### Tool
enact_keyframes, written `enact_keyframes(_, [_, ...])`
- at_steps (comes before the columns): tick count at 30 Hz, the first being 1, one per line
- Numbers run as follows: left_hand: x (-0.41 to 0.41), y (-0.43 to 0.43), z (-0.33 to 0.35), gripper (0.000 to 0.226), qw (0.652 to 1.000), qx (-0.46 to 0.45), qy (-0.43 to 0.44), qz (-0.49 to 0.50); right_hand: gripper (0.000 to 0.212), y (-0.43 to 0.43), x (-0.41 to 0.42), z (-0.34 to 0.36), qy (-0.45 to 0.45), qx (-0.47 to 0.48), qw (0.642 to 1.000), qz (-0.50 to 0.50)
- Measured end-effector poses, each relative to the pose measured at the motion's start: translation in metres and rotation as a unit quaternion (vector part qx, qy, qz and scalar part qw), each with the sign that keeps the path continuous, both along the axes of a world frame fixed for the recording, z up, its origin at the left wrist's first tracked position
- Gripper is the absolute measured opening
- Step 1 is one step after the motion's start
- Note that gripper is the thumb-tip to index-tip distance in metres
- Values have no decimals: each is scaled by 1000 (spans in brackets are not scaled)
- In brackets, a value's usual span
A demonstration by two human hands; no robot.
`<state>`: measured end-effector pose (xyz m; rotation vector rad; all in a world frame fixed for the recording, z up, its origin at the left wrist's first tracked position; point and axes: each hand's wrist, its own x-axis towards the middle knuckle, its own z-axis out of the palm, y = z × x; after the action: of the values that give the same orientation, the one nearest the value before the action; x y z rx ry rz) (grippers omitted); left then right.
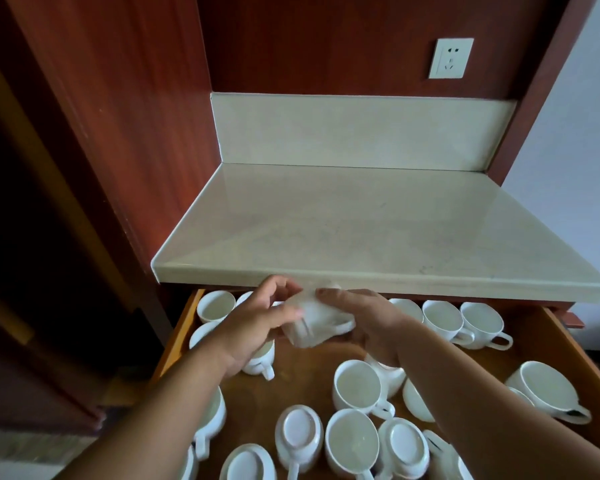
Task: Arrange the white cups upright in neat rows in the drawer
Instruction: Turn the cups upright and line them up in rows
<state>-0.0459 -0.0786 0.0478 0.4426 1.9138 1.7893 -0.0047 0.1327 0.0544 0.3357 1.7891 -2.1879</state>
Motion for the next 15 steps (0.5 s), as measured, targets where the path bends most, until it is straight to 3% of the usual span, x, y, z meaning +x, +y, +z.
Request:
enact_keyframes(2, [-7,-4,0,55,997,-26,-27,-63,52,-5,0,4,36,130,990,46])
enact_keyframes(5, [-15,-1,-3,75,978,-159,40,-132,39,-23,1,9,67,363,926,84])
enact_keyframes(9, [-19,5,-10,76,958,-251,87,-110,64,-28,1,-4,86,354,928,77])
enact_keyframes(10, [-21,6,-15,79,954,-265,99,-101,65,-24,0,-7,84,386,915,83])
enact_keyframes(13, [-22,8,-32,75,952,-277,121,-58,30,-1,3,-25,136,530,823,154])
enact_keyframes(15, [-21,10,-40,72,950,-279,133,-39,24,13,8,-51,101,579,785,197])
